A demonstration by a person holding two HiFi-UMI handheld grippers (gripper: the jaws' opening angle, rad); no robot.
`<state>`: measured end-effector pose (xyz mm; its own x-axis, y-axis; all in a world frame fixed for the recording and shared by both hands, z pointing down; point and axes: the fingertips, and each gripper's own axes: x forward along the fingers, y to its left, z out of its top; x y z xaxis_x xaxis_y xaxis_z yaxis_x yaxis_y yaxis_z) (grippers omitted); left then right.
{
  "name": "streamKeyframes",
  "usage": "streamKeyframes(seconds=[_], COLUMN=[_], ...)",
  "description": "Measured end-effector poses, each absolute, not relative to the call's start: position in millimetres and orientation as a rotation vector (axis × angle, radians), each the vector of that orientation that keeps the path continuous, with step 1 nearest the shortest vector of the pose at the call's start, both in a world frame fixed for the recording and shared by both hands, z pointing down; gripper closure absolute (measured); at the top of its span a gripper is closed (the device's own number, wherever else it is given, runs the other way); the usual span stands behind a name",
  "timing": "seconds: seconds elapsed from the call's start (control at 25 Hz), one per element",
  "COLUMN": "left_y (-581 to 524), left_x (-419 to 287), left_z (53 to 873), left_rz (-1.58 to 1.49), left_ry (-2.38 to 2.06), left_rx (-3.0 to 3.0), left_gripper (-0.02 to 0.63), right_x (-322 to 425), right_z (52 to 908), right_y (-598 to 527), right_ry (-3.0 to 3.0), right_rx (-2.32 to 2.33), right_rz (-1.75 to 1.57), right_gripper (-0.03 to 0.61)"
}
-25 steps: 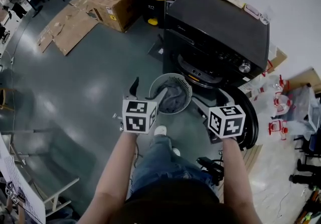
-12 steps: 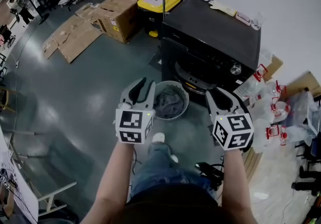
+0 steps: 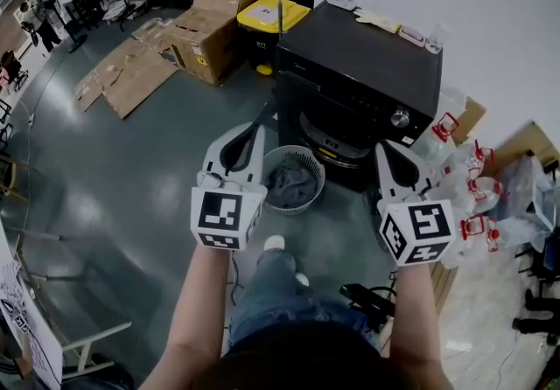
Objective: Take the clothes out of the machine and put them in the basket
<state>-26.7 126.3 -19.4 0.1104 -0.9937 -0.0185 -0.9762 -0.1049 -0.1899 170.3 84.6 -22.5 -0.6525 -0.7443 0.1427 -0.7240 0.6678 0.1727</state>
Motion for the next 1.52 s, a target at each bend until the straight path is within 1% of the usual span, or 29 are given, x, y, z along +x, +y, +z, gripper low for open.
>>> streamKeyframes(seconds=[0.52,1.08,1.52], left_y=[118,114,124], left_x=[-35,-64,-66], left_z=[-49,-73,-76], left_rz=[-0.160,-0.136,-0.145], left_ry=[1.955,1.928,1.892], left_rx=[-2.177,-2.183,-2.200], left_gripper=[0.611,0.611,0.611], right_x=[178,171,171], right_z=[-55,-76,-83], right_y=[90,94,100], right_ry=[-2.649,-2.572,-2.549], right_rx=[1.344,1.468,1.504], right_rz=[-0.309,-0.334,-0.354], right_gripper=[0.577,0.577,0.577])
